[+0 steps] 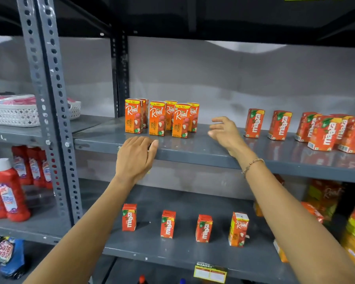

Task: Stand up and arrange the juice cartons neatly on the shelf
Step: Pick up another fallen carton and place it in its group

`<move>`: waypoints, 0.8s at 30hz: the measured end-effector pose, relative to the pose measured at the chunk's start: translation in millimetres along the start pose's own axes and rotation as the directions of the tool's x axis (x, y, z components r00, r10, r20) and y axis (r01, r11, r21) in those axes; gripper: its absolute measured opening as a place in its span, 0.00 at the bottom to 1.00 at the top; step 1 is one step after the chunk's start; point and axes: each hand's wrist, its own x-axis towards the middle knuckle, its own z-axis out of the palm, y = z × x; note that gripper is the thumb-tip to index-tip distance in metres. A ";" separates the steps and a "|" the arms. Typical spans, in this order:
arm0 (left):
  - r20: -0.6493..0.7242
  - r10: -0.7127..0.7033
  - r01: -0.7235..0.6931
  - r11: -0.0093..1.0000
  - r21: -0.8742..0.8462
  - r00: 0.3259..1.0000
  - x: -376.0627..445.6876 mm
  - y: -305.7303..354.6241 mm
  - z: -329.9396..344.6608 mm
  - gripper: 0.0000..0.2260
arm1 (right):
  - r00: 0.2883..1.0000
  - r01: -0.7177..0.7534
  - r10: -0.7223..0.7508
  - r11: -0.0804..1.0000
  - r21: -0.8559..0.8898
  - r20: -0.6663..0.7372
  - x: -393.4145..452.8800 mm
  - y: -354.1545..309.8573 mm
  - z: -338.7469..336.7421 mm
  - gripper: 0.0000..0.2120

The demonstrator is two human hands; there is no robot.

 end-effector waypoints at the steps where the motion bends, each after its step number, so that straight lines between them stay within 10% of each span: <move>1: 0.002 0.028 -0.028 1.000 0.005 1.000 1.1 11.3 1.6 0.22 | 0.999 0.034 -0.033 0.999 0.017 -0.031 -6.8 5.3 -17.7 0.20; 10: 0.029 0.181 -0.180 0.983 -0.031 0.983 0.5 186.3 49.8 0.19 | 0.928 -0.004 -0.018 0.998 -0.058 -0.372 -45.8 61.4 -200.7 0.10; 16: 0.060 0.141 -0.139 0.990 -0.034 0.988 1.5 298.2 78.8 0.17 | 0.682 -0.205 0.050 0.971 -0.125 -0.729 -56.3 107.2 -334.8 0.10; 24: 0.035 0.254 -0.249 0.962 -0.109 0.967 0.9 408.6 103.5 0.15 | 0.473 -0.472 0.175 0.878 -0.080 -0.864 -52.5 147.3 -439.2 0.22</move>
